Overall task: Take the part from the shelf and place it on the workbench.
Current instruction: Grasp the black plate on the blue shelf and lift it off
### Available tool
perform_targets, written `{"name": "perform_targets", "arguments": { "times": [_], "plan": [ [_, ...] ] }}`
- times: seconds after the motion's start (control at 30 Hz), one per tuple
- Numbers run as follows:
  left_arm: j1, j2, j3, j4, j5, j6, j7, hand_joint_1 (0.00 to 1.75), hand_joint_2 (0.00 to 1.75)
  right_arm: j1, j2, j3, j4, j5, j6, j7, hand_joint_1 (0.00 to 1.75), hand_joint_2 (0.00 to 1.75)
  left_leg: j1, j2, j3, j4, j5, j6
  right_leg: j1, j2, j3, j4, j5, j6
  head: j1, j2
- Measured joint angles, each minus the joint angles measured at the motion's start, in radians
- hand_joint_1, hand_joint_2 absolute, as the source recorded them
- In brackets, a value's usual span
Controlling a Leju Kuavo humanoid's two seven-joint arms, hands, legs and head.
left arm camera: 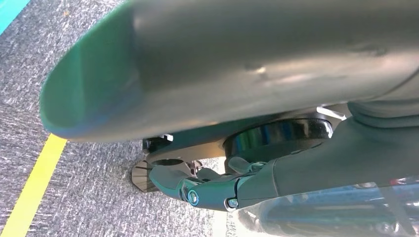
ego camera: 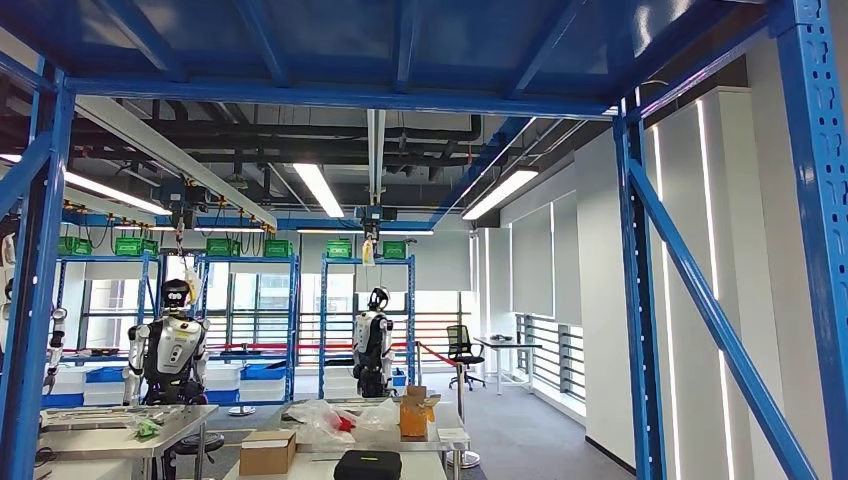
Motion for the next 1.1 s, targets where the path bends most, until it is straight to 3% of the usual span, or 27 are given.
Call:
{"name": "perform_targets", "arguments": {
  "times": [0.43, 1.1],
  "plan": [
    [0.000, 0.010, -0.009, -0.014, -0.011, 0.005, 0.013, 0.00, 0.00, 0.018, 0.021, -0.005, 0.035, -0.028, 0.024, 0.000, 0.00, 0.00, 0.000, 0.000, 0.000, 0.000, 0.000, 0.000, 0.000, 0.000, 0.000, 0.000, 0.000, 0.000, 0.000, 0.000],
    [-0.018, 0.038, -0.042, -0.060, -0.056, 0.015, 0.050, 0.00, 0.00, 0.018, 0.081, 0.027, 0.213, -0.001, 0.057, 0.000, 0.00, 0.00, 0.000, 0.000, 0.001, 0.000, 0.000, 0.000, 0.000, 0.001, 0.001, 0.000, 0.000, 0.000, 0.000, 0.000]
  ]
}}
